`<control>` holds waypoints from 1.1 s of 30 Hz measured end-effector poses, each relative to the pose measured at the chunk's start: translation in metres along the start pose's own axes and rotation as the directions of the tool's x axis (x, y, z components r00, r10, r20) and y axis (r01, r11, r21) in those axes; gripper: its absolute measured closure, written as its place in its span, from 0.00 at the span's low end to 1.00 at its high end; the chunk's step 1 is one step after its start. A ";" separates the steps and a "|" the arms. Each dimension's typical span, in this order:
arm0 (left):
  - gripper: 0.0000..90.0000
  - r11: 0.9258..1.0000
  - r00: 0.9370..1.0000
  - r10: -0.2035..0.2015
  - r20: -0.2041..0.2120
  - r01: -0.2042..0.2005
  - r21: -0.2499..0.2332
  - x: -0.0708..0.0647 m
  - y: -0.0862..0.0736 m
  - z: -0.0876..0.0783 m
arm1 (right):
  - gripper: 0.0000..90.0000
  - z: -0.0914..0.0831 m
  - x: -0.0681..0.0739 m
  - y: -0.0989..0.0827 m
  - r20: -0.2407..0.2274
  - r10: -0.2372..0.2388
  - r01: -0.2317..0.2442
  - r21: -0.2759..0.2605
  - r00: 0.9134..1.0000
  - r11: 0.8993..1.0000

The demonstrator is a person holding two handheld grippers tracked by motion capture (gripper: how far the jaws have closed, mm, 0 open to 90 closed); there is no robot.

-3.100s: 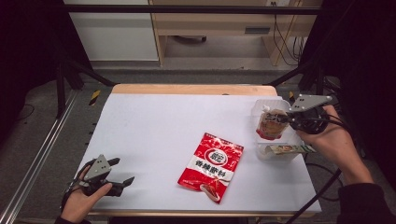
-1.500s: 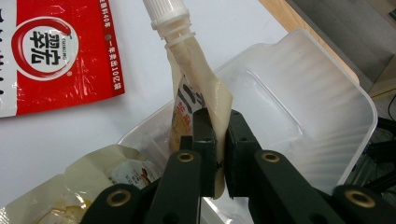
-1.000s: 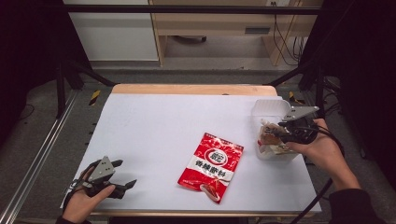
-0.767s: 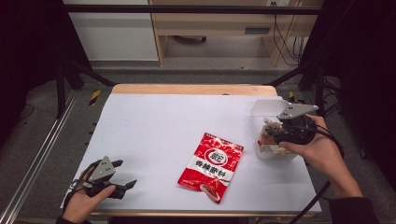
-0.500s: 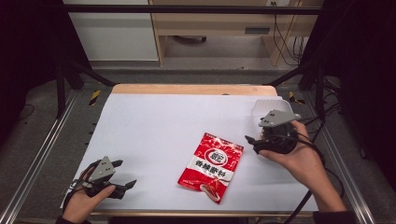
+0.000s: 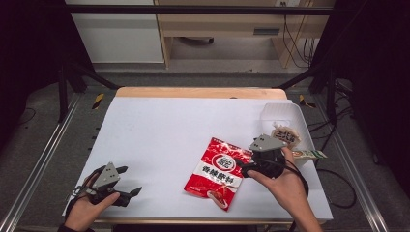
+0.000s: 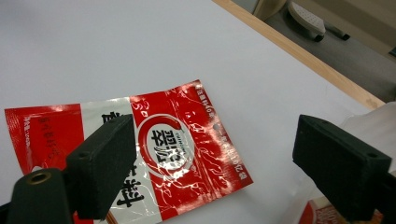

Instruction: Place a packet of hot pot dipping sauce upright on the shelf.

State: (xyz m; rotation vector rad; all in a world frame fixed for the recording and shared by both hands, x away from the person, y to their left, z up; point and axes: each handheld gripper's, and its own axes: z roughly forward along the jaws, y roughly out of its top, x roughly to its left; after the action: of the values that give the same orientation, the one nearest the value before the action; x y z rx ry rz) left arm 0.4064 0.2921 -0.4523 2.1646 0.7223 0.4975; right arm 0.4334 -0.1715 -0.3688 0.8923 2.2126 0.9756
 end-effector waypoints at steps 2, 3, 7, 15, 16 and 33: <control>0.13 1.000 1.000 0.001 0.002 -0.001 0.002 0.000 0.000 0.000 | 0.14 0.002 0.002 -0.003 0.000 0.009 -0.009 -0.002 1.000 1.000; 0.13 1.000 1.000 0.002 0.003 -0.002 0.003 0.000 0.000 0.000 | 0.14 0.004 0.004 -0.006 0.004 0.019 -0.019 -0.001 1.000 1.000; 0.13 1.000 1.000 0.004 0.004 -0.004 0.004 -0.001 0.000 0.001 | 0.13 0.013 0.009 -0.019 0.016 0.031 -0.031 0.015 0.999 0.999; 0.13 1.000 1.000 0.011 0.005 -0.011 0.010 -0.002 0.000 0.001 | 0.12 0.042 0.009 -0.030 0.004 0.040 -0.040 0.099 0.999 0.994; 0.13 1.000 1.000 0.013 0.006 -0.013 0.011 -0.002 0.000 0.001 | 0.12 0.047 0.008 -0.030 0.000 0.044 -0.044 0.109 0.999 0.993; 0.13 0.999 0.999 0.033 0.008 -0.033 0.021 -0.004 0.001 0.002 | 0.11 0.094 -0.010 -0.029 0.038 0.149 -0.154 0.199 0.988 0.968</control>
State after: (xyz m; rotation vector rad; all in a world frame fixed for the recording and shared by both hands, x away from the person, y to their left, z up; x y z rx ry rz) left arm 0.4051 0.2883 -0.4532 2.2001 0.6922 0.5008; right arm 0.4957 -0.1549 -0.4441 1.1733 2.2796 0.8134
